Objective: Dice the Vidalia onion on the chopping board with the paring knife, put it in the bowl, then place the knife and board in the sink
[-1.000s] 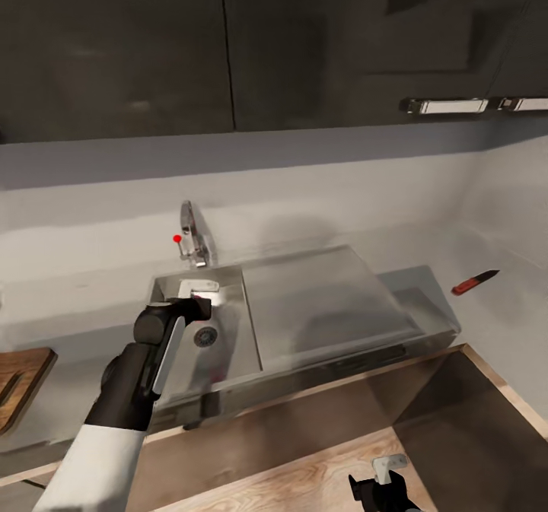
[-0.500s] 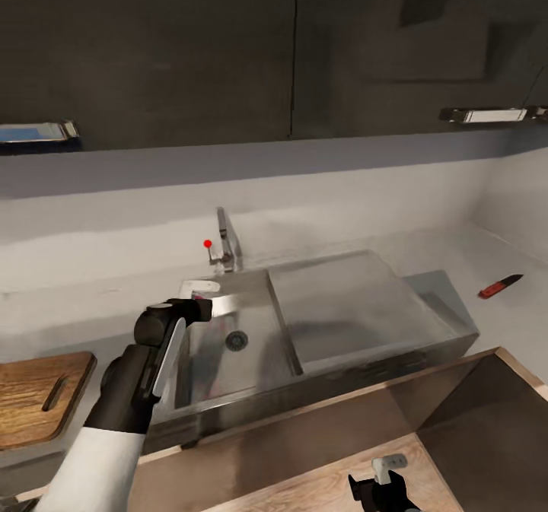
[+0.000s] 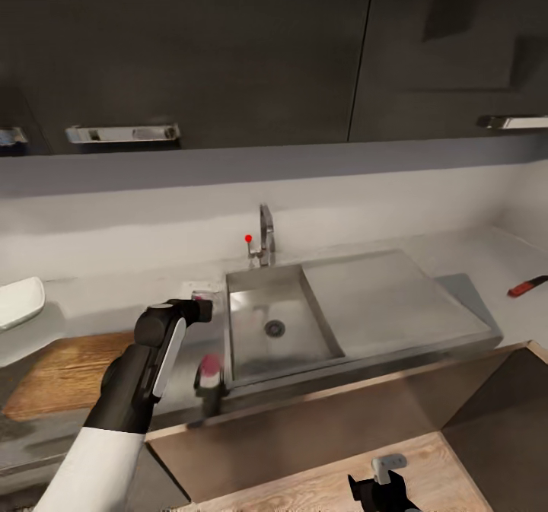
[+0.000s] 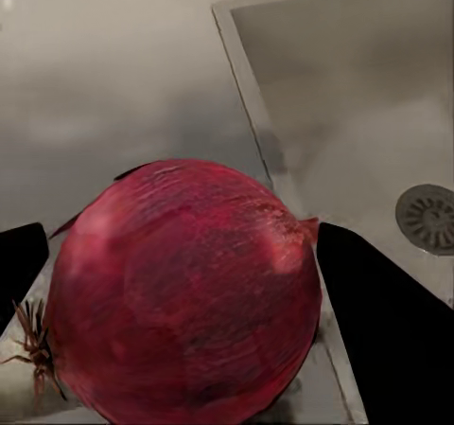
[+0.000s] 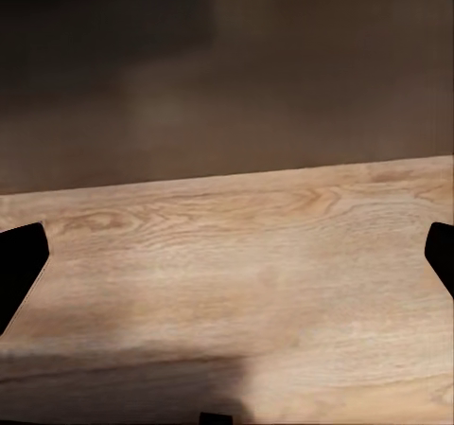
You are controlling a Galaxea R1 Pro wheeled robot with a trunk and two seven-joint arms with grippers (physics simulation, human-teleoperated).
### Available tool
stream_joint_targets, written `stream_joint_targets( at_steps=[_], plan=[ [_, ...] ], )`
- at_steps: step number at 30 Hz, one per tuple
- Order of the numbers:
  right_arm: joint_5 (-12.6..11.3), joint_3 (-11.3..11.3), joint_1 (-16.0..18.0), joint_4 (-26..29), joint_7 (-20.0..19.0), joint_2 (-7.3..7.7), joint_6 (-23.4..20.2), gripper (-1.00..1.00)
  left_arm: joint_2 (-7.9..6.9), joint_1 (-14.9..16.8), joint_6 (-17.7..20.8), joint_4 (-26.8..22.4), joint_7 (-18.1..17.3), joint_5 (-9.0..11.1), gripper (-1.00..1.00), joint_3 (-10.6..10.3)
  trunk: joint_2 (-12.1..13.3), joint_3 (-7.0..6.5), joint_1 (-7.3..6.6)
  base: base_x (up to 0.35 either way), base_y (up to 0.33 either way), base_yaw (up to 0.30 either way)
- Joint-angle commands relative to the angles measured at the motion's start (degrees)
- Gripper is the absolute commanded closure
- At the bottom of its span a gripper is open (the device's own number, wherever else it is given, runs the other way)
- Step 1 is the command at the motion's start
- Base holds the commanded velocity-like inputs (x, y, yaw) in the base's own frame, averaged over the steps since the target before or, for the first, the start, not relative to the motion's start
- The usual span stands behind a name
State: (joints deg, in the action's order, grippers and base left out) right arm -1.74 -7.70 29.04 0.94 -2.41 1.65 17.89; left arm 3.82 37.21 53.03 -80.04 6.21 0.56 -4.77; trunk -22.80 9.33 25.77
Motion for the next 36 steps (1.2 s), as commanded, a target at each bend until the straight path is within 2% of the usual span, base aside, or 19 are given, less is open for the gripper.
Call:
stream_joint_targets(
  at_steps=[1,16,36],
  plan=[
    [-0.2,-0.3,0.1,-0.1,-0.1,0.02,0.2,-1.00,-0.02,0.1,0.2,0.0,0.2,0.1,1.00,-0.1,-0.1,0.03,0.01,-0.254,0.236,0.117],
    [-0.2,-0.3,0.1,-0.1,-0.1,0.05,0.2,-1.00,-0.04,0.1,0.2,0.1,0.2,0.1,1.00,-0.1,-0.1,-1.34,0.01,-0.230,0.244,0.098],
    [-0.2,-0.3,0.1,-0.1,0.0,0.28,0.2,-1.00,-0.12,-0.7,0.2,0.1,0.2,0.0,1.00,-0.1,-0.1,-1.58,0.01,-0.040,0.308,0.002]
  ],
)
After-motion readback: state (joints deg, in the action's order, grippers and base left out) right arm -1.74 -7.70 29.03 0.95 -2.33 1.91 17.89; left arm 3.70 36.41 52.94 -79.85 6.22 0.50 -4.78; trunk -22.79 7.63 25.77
